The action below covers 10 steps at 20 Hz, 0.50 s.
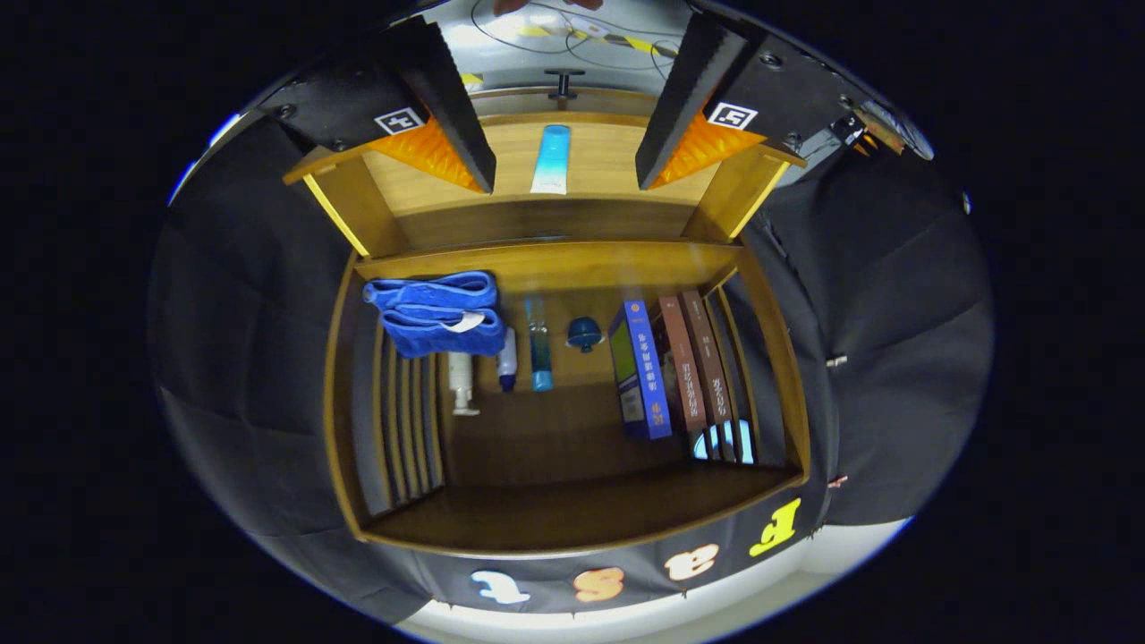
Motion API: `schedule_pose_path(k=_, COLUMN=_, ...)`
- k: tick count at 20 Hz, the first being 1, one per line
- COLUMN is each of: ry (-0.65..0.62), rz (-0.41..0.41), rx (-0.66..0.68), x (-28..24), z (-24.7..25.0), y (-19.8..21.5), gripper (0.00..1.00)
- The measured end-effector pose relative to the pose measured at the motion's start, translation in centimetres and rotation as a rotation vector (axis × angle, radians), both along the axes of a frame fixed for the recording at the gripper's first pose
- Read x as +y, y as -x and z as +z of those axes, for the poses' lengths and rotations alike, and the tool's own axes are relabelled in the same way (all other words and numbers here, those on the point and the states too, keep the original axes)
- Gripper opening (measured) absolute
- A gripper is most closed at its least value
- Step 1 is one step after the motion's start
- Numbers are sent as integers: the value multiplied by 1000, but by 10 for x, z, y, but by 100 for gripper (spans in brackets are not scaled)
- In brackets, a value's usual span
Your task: Pull open the drawer, take out the items inside it, and place them on the countertop above the cabinet.
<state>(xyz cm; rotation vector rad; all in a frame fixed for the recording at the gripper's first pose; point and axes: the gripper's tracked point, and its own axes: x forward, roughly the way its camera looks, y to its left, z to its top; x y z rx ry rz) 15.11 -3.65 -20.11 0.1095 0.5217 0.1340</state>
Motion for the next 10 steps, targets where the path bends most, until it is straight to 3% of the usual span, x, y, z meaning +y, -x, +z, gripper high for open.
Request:
schedule_pose_path(k=4, ry=-86, rz=64, rx=282, x=29, z=-40, y=-19, gripper=99)
schedule_pose_path(k=10, ry=24, rz=23, rx=474, x=11, z=-104, y=-59, gripper=99)
